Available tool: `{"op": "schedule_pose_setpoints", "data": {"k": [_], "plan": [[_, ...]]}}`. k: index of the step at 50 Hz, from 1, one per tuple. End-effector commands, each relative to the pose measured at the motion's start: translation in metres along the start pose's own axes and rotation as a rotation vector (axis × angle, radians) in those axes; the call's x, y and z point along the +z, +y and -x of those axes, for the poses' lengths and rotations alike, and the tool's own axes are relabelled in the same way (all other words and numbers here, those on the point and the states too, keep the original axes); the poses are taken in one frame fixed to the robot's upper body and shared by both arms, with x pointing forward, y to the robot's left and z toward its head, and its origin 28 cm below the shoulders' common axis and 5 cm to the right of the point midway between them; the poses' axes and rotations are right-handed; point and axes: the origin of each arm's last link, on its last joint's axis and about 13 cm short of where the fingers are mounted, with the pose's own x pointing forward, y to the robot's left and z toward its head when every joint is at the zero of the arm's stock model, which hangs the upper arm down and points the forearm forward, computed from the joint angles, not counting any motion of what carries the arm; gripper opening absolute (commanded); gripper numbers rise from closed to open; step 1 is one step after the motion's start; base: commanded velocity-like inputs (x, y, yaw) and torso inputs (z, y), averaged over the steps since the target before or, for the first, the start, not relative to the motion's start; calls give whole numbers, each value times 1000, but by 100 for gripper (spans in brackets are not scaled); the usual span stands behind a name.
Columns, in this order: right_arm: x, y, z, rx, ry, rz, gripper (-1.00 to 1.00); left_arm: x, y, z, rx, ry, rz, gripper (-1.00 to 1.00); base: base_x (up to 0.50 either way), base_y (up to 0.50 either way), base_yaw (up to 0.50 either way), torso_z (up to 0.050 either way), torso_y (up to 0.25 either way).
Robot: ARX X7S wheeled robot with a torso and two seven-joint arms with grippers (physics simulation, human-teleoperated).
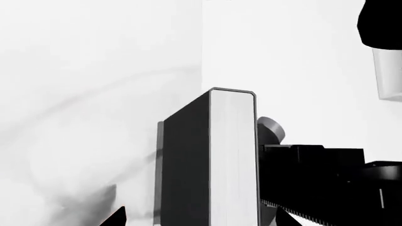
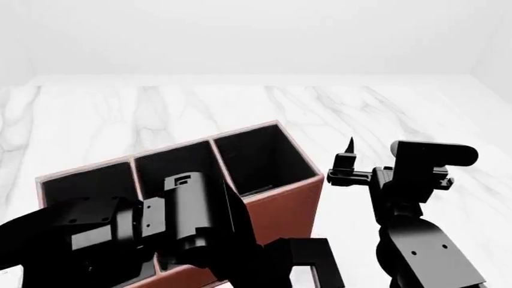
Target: Pick up the book and place it in the left compartment of the caddy.
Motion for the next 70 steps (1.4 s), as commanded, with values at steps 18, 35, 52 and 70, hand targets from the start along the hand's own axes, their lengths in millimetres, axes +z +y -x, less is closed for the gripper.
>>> {"op": "schedule_pose_setpoints", "data": {"k": [18, 35, 52, 70], "plan": [[0, 0, -1, 2, 6, 2, 100, 6, -12, -13, -64, 26, -41, 100, 0, 0, 0, 0, 0], [-3, 0, -1, 3, 9, -3, 100, -1, 6, -24, -62, 49, 18, 100, 0, 0, 0, 0, 0], [-6, 1, -1, 11, 10, -16, 100, -8, 32, -35, -40, 51, 73, -100, 0, 0, 0, 0, 0], [-5, 3, -2, 16, 9, -12, 100, -19, -1, -5, 50, 81, 92, -100, 0, 0, 0, 0, 0]]}}
